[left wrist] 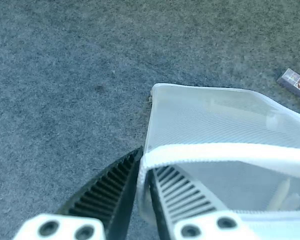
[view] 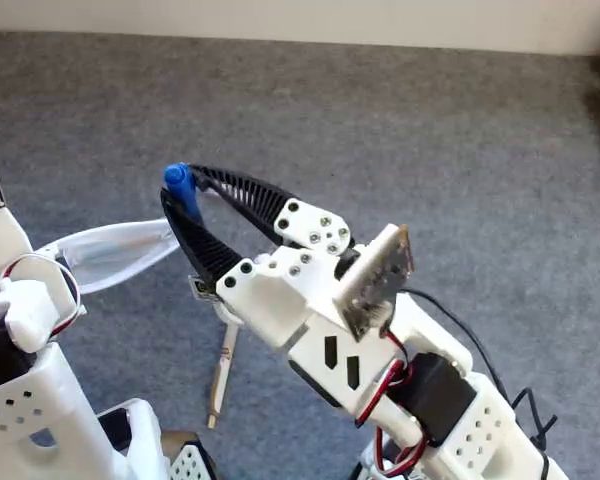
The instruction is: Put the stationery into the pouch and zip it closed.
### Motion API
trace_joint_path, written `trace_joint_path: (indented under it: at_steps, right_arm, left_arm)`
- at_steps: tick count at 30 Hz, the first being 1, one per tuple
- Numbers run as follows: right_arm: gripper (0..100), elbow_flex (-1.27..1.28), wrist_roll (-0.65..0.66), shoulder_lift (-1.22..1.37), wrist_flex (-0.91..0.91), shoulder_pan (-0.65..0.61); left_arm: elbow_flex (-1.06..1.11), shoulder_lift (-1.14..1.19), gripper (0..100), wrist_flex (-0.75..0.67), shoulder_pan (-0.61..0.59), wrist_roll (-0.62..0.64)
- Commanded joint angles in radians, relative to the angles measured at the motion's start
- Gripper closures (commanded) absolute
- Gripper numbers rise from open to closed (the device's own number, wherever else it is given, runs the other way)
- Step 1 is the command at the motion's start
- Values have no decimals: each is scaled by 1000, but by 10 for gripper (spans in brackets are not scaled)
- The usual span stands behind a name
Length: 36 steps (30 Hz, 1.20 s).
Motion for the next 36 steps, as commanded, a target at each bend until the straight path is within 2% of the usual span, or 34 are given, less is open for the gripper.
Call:
trace_joint_path:
  at_steps: [1, 9, 19, 36]
  right_arm:
    - [988, -64, 6, -28, -114, -41]
    - [988, -59, 6, -24, -255, -168]
    - [988, -61, 11, 226, -466, -170]
    - [988, 30, 12, 300, -481, -163]
  left_arm:
    - [-4, 15, 990, -5, -16, -11]
    - [1, 16, 990, -5, -16, -11]
    - [12, 15, 990, -6, -16, -11]
    - [12, 15, 990, -6, -16, -11]
